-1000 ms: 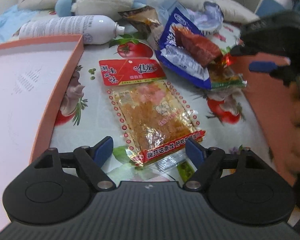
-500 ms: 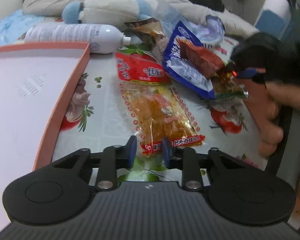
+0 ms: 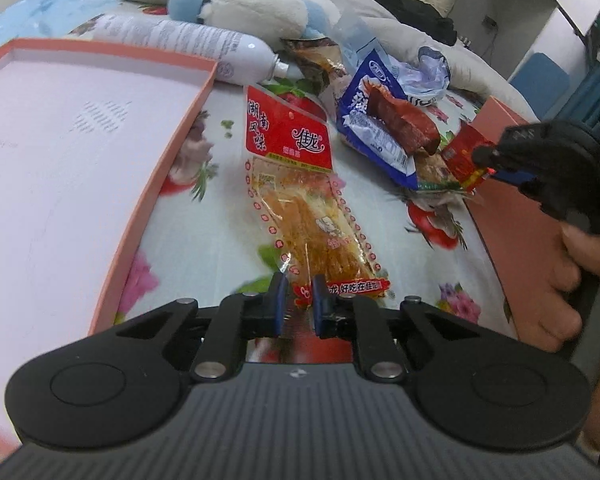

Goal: Organize snacks
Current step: 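Grasp the spicy strip packet with the left tool while the right tool grasps a red candy, then carry the strip packet with the left tool while the right tool carries the candy over the box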

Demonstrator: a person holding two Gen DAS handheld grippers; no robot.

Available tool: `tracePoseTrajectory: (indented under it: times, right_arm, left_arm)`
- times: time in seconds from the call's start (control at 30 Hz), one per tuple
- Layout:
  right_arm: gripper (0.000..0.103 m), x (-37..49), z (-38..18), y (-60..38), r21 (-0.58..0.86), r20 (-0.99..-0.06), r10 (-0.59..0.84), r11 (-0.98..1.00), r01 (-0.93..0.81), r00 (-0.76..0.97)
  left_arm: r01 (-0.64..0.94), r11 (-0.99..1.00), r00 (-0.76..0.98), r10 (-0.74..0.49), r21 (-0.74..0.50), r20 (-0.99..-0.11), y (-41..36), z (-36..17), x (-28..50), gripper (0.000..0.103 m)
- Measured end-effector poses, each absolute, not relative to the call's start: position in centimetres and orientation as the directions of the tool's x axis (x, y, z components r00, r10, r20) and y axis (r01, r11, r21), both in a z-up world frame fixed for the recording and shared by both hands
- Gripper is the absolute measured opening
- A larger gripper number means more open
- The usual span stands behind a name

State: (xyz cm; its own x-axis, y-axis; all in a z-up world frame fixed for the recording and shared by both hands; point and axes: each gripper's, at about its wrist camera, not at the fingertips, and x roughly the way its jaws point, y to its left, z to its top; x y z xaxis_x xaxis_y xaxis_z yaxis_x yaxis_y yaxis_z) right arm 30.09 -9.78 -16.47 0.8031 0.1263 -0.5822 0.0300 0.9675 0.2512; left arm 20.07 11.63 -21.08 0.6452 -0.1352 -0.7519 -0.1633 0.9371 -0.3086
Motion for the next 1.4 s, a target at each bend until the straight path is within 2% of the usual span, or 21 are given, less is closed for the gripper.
tracePoseTrajectory:
  times: [0.23, 0.47, 0.8, 1.4]
  right_arm:
    - [0.017, 25.6, -15.5, -10.6, 0.208, -0.621, 0.163, 0.977, -0.039, 0.766]
    - [0.017, 21.6, -14.2, -12.5, 0.232, -0.633, 0.221, 0.968, -0.091, 0.742]
    - [0.017, 16.9, -11.0, -14.3, 0.235, -0.619, 0.265, 0.961, -0.148, 0.739]
    - [0.017, 10.7, -5.9, -18.5, 0.211, -0.599, 0.259, 0.964, -0.162, 0.758]
  left_arm:
    - [-0.235, 0.916, 0.611, -0.122, -0.327, -0.782, 11.9, -20.9, 17.7, 0.015]
    - [-0.197, 0.926, 0.607, -0.142, -0.321, -0.782, 11.0, -18.2, 15.8, 0.014]
    - [-0.183, 0.920, 0.657, -0.149, -0.347, -0.739, 9.2, -13.5, 12.6, 0.014]
    - [-0.121, 0.917, 0.719, -0.182, -0.379, -0.670, 5.5, -6.6, 6.6, 0.014]
